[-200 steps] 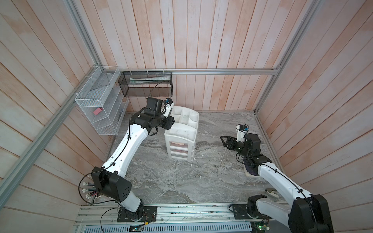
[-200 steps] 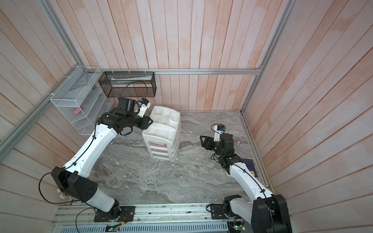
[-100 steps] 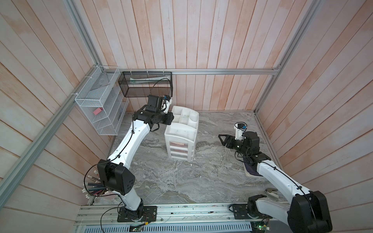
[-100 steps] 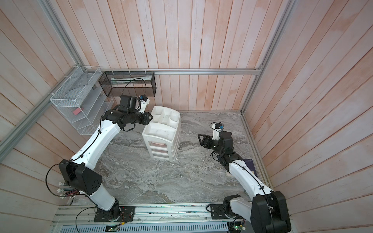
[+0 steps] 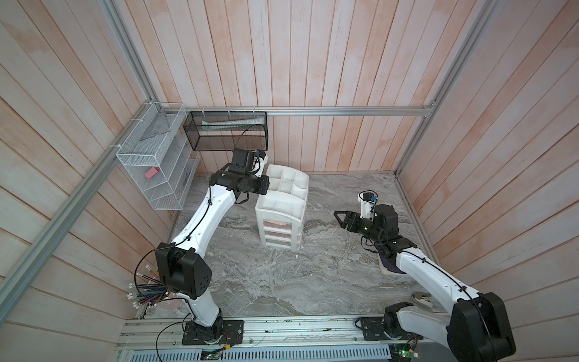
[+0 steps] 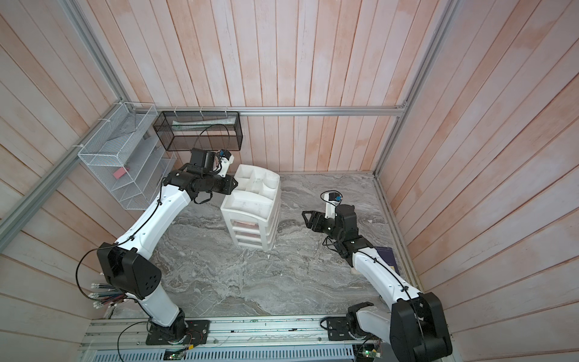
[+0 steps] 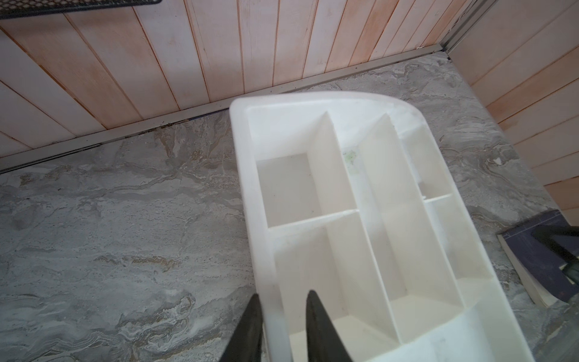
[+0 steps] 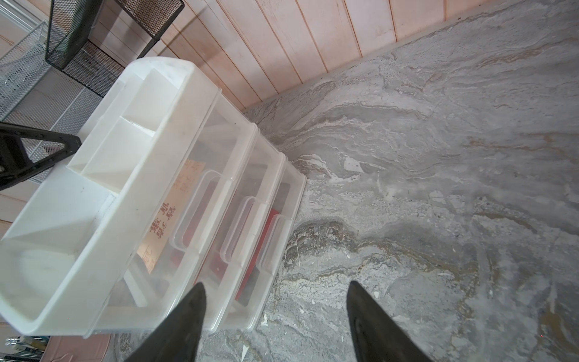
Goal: Take the postcards out of the drawer
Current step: Adjust the storage box at the center of the board.
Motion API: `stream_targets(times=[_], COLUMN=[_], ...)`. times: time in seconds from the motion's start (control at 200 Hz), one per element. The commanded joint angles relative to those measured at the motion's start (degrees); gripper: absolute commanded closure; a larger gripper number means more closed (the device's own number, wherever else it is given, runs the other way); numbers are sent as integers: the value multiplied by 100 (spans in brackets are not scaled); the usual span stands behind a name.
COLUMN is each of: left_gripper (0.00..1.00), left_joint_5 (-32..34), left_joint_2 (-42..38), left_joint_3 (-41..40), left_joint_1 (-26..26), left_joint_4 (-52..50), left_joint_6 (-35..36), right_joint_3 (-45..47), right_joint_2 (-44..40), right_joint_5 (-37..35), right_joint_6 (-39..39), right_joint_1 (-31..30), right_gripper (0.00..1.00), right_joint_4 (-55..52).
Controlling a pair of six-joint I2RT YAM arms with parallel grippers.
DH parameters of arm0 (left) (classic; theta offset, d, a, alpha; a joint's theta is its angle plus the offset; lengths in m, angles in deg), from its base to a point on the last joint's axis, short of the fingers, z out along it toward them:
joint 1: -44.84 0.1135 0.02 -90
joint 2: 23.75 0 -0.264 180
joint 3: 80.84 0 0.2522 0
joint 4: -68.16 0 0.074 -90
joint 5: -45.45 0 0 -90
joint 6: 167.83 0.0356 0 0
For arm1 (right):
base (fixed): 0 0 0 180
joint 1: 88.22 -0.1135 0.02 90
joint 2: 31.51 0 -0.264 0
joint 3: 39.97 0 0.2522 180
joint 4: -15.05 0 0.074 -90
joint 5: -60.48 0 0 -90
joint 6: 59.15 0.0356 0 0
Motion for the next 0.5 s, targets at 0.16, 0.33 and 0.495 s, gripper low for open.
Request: stream_targets(times=[0.16,0.33,0.495], left_gripper=[89,93,97], left_joint_5=[126,207,574], left_joint_2=[102,78,8], left_joint_3=[116,123,106], left_joint_1=[-2,6,-2], left_joint_4=[-129,-224,-462], left_joint_6=[-22,-18,-130], right_joint_3=[-143,-134,-86], right_joint_2=[135,180,233], right_joint_5=[150,229,350], right_joint_6=[147,235,403], right_joint_1=[-145,-201,-333], right_gripper=[29,29,29], right_joint_4=[282,416,653])
